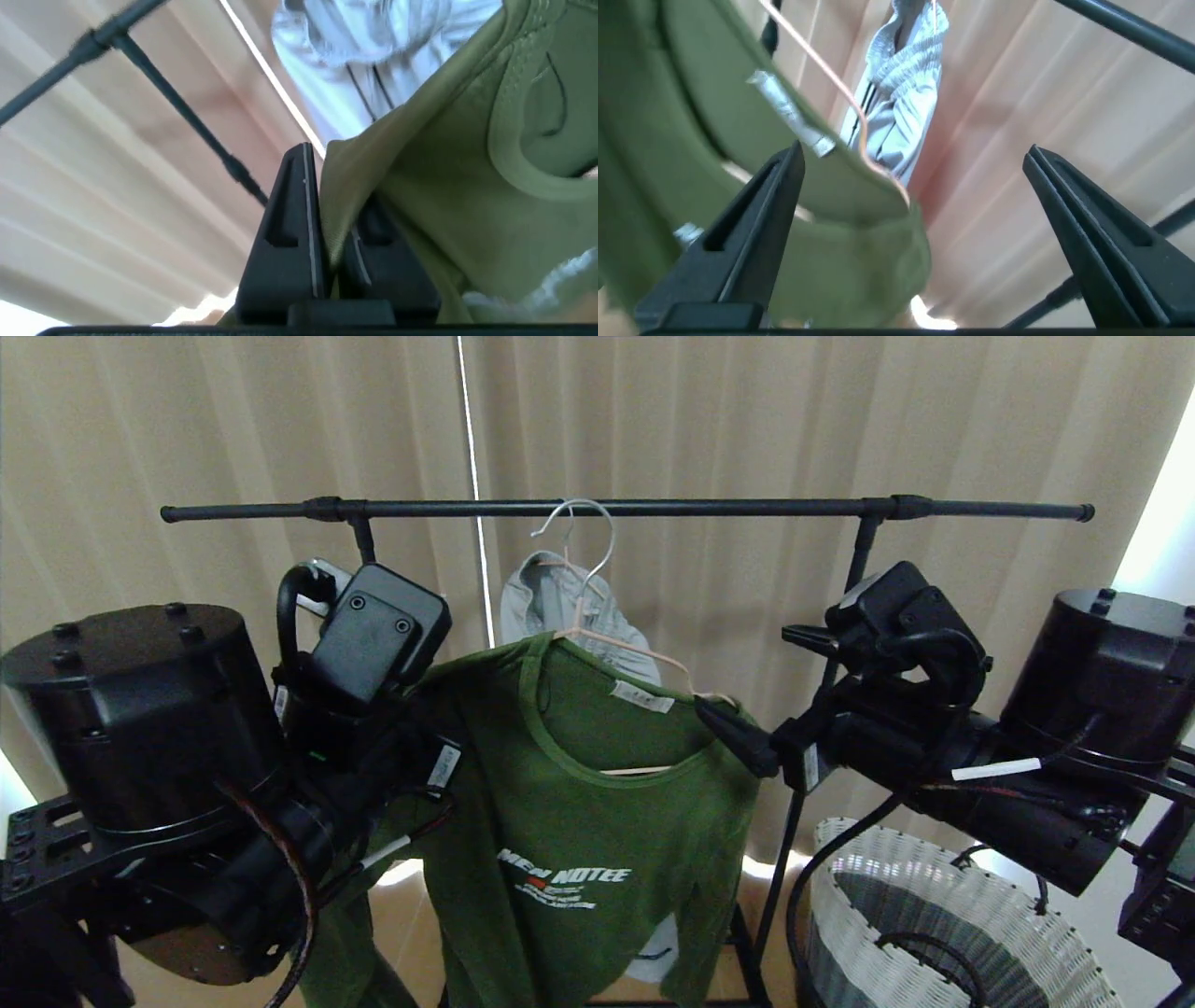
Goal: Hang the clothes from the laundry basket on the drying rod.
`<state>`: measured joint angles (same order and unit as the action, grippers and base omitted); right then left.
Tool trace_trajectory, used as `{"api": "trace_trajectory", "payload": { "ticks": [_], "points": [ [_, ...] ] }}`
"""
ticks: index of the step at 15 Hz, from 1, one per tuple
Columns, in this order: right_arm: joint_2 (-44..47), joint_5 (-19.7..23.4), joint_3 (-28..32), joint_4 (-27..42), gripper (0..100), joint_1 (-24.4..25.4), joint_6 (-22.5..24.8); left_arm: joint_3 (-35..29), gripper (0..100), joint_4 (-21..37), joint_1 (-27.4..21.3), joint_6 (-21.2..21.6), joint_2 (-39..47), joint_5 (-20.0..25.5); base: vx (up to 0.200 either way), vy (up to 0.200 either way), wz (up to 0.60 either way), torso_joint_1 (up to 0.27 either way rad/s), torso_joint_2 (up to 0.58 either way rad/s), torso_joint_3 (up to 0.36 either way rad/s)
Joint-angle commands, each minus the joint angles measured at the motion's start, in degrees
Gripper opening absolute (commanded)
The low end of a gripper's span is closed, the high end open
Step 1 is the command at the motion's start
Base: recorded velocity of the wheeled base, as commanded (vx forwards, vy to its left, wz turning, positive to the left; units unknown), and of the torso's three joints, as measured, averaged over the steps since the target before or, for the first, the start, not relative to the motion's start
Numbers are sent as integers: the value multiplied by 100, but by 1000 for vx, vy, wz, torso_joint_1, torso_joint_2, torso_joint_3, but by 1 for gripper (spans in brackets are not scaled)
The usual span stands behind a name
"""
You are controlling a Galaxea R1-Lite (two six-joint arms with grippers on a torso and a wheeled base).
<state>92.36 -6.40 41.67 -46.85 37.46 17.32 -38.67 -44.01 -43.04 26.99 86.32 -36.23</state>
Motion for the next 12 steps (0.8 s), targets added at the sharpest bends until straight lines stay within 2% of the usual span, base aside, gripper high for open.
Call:
{"api": "trace_trajectory", "payload": {
  "ticks": [1, 4, 12],
  "points": [
    [265, -2, 131, 0, 100, -11, 8, 52, 0, -46, -64, 8, -19, 2, 0, 0, 0, 0, 0, 0],
    [397, -10, 324, 9, 100, -28, 17, 149, 0, -73, -196, 34, -63, 213, 0, 0, 0, 0, 0, 0],
    [511, -10, 386, 0, 100, -116, 17, 219, 0, -293, -398, 34, -63, 248, 0, 0, 0, 0, 0, 0]
  ]
}}
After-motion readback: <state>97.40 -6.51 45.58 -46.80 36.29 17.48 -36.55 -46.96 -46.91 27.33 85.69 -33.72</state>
